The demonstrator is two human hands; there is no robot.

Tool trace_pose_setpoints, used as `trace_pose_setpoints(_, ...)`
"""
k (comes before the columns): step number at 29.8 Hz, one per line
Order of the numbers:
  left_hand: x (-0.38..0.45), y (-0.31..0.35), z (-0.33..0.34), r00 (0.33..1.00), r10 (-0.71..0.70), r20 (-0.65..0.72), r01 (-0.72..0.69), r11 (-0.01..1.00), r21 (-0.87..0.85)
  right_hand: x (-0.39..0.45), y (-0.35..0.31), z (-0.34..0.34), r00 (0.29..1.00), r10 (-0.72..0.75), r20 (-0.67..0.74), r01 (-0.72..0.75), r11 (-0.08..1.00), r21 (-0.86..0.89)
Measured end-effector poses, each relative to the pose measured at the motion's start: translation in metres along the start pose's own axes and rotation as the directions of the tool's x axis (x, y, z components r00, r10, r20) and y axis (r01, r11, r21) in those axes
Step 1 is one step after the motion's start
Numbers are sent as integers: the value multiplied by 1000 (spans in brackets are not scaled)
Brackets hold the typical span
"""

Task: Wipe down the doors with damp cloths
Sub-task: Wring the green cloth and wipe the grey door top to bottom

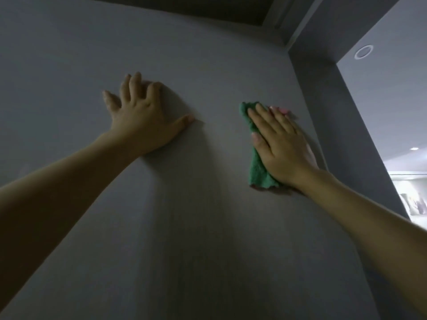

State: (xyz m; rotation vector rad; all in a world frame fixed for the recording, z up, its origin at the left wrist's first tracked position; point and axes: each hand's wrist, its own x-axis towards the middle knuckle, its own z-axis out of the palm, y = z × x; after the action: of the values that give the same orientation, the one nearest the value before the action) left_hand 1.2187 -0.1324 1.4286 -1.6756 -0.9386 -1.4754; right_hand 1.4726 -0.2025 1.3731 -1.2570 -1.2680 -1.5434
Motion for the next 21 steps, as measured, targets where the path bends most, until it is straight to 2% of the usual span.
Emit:
trace_pose_setpoints(1,-2,3,1,999,32,-25,-32,999,-4,8,10,0,1000,18,-18,-19,999,-27)
trace_pose_setpoints(3,-5,9,2,996,82,-37,-82,997,0,33,32,-2,985,171,12,-171,984,-43)
trace_pose_setpoints(6,-7,16,1,998,67,17,-67,998,3,46,35,-2,943,329,50,-330,944,-2)
trace_pose_setpoints(8,-8,18,1,998,48,38,-49,999,8,23,18,-1,961,277,-6,-277,961,-22)
trace_pose_setpoints(10,-11,18,2,998,42,45,-42,999,14,-17,2,-2,995,99,-25,-100,995,-13)
trace_pose_setpoints(12,-13,16,3,998,45,37,-45,999,9,-43,4,-7,997,-81,8,81,997,-14)
trace_pose_setpoints(13,-14,16,4,998,47,34,-47,999,8,-43,12,-10,993,-113,21,114,993,-24)
trace_pose_setpoints(14,-14,16,4,998,49,33,-49,999,6,-38,19,-13,997,-72,42,73,997,-29)
trace_pose_setpoints(16,-14,17,4,998,49,35,-49,999,-5,-20,21,-12,989,135,63,-134,991,-14)
trace_pose_setpoints(17,-14,18,3,998,47,38,-47,999,-6,-15,11,-10,970,240,50,-239,971,-11)
trace_pose_setpoints(18,-14,18,2,998,43,41,-43,999,-1,-16,-6,-7,959,281,32,-280,960,-23)
trace_pose_setpoints(19,-15,19,2,998,41,38,-41,999,7,-26,-27,-5,971,240,3,-240,970,-29)
trace_pose_setpoints(21,-16,19,1,999,43,22,-44,999,20,-57,-62,-1,1000,8,-6,-8,999,36)
